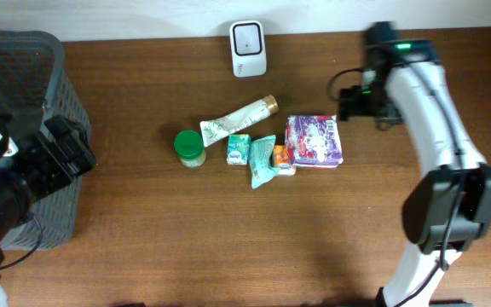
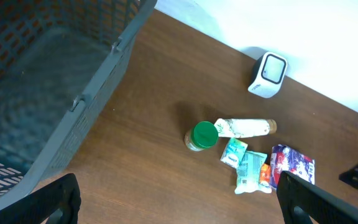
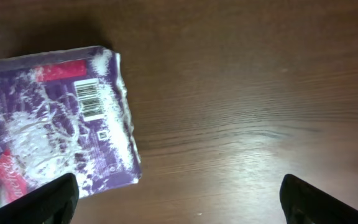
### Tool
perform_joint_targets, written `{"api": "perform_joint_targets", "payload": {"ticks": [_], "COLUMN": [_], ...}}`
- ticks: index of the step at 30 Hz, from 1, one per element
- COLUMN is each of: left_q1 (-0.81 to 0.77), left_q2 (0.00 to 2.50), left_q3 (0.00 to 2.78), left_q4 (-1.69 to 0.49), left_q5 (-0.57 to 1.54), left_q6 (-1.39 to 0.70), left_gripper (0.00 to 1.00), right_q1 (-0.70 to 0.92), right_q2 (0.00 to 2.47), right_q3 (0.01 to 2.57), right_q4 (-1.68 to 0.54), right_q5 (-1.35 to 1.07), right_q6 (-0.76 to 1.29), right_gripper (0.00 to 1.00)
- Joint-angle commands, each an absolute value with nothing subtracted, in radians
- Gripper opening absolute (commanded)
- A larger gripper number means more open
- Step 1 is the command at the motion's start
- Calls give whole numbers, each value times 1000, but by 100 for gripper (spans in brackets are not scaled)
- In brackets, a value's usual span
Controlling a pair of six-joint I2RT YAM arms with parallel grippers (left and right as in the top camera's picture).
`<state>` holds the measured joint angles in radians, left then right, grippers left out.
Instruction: Scan the item barcode
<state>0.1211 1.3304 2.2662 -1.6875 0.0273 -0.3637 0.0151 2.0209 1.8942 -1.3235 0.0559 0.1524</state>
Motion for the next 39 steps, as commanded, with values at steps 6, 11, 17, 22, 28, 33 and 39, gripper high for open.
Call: {"api": "perform_joint_targets", "payload": {"ticks": [6,11,17,22,28,33,39], "left_q1": [128,128,128,128,128,128,128], "left_q2": [1329,1329,1329,1329,1329,1329,1329], "left_q3": [2265,2265,2265,2265,2265,2265,2265], "left_q4": [-1688,-1688,-1688,-1688,-1688,-1688,-1688], "left_q5": [35,35,35,35,35,35,35], "left_q6": [-374,-374,-374,-374,-374,-374,-374], "left_gripper": [99,99,99,99,99,99,99], "right_q1": [-245,-249,-250,-248,-247,-249,-212], "right_q2": [2020,2021,2018,1970,1948,1959,2074], "right_q3": [1544,1230,1215,1404,1438,1410,1388], "right_q4": [-1083,-733,-701,-848,-932,-926,-892], "right_q5": [-632,-842,-995,-1105,-932,-612,-692], "right_q6": [-127,-123,-123,-125,-152,-68,-61], "right_gripper": [99,77,4,4,4,96,98]}}
